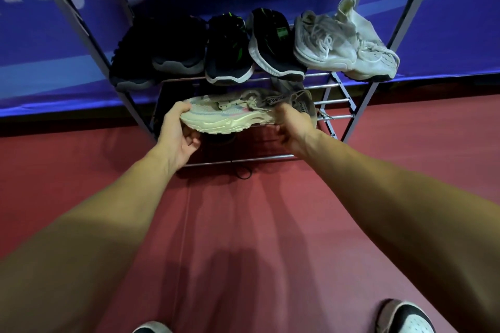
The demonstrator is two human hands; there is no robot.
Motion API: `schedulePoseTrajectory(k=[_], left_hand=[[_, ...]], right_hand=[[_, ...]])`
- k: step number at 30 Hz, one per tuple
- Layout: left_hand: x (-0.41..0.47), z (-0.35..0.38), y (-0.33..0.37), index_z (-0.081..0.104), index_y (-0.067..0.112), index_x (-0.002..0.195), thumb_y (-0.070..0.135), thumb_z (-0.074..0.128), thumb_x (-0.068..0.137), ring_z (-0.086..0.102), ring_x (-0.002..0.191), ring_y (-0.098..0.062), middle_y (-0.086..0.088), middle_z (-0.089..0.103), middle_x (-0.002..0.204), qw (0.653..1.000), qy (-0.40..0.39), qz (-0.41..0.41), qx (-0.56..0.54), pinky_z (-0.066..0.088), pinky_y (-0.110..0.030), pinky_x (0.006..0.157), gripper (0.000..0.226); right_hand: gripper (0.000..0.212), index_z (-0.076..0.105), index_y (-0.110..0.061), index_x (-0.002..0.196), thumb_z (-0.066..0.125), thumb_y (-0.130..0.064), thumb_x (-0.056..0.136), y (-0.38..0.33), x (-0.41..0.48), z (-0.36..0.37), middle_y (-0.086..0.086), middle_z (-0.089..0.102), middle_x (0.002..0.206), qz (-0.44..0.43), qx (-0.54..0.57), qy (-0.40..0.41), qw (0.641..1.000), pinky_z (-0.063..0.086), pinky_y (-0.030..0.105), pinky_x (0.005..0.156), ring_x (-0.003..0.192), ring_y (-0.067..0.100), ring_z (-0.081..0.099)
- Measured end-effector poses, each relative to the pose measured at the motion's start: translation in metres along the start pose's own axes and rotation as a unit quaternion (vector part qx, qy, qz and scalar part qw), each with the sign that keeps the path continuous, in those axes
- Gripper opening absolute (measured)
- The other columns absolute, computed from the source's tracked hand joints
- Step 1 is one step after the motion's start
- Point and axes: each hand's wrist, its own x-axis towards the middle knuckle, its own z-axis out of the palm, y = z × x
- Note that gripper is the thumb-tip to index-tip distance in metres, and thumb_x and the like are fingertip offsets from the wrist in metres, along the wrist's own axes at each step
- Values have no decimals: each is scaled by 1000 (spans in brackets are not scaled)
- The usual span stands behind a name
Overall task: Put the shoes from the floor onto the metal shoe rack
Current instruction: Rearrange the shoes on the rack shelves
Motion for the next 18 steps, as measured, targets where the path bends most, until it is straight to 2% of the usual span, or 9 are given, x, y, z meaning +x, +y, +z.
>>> schedulePoseTrajectory(k=[3, 6, 8, 10, 12, 13, 15, 16, 18], left_hand=[[-1, 14, -7, 66, 26, 101, 43, 67, 84, 55, 70, -10, 7, 66, 81, 999, -32, -18, -14, 30, -21, 53, 24], [-1, 29, -21, 61, 23, 121, 36, 80, 72, 62, 67, -10, -1, 67, 100, 996, -73, -44, 6, 36, -19, 49, 53], [-3, 40, -26, 57, 20, 132, 32, 81, 70, 64, 68, -11, -2, 67, 104, 998, -53, -43, -12, 38, -19, 47, 68], [-1, 49, -26, 57, 19, 126, 29, 78, 74, 60, 67, -11, -2, 65, 101, 999, -12, -21, -24, 37, -20, 46, 58], [3, 54, -23, 54, 22, 111, 27, 73, 76, 54, 61, -9, 0, 61, 92, 1000, 22, 1, -22, 35, -20, 45, 40], [6, 55, -21, 53, 23, 107, 27, 70, 76, 52, 56, -8, 1, 59, 87, 999, 29, 8, -21, 35, -20, 45, 36], [11, 54, -20, 54, 24, 103, 29, 67, 76, 49, 50, -7, 0, 57, 82, 999, 31, 6, -18, 33, -19, 44, 30], [12, 53, -19, 56, 23, 103, 29, 67, 77, 49, 49, -6, 0, 58, 81, 999, 30, 3, -14, 33, -19, 44, 29], [13, 52, -21, 58, 24, 105, 30, 67, 78, 50, 49, -6, 1, 60, 82, 1000, 30, -3, -5, 33, -19, 44, 29]], right_hand=[[16, 56, -11, 100, 55, -25, 91, -1, 5, 0, 2, 52, 51, 12, 39, 29, 999, 25, 14, 38, 30, 9, 38], [13, 52, -14, 84, 54, -24, 92, -2, 1, 0, 1, 46, 50, 25, 40, 25, 999, 24, 15, 39, 33, 9, 37], [10, 54, -12, 91, 53, -21, 89, 2, 1, -1, 6, 55, 56, 41, 33, -14, 999, 23, 16, 41, 36, 10, 39], [27, 56, -13, 109, 54, -28, 86, 5, 0, -3, 14, 70, 72, 65, 18, -46, 997, 24, 17, 40, 36, 10, 43], [23, 55, -16, 102, 55, -34, 87, 4, -3, -10, 15, 73, 78, 73, -13, -54, 996, 25, 18, 42, 37, 10, 42], [22, 54, -17, 94, 54, -37, 88, 5, -3, -15, 12, 70, 70, 73, -36, -53, 995, 25, 19, 43, 35, 10, 41], [24, 52, -18, 81, 56, -40, 87, 7, -3, -25, 3, 52, 51, 66, -72, -50, 994, 25, 20, 42, 32, 9, 37], [23, 50, -19, 78, 57, -38, 86, 8, 0, -29, 0, 44, 49, 56, -81, -47, 994, 24, 20, 42, 32, 9, 36], [13, 53, -20, 83, 60, -31, 85, 11, 2, -32, -2, 43, 51, 25, -75, -33, 996, 25, 20, 41, 37, 10, 38]])
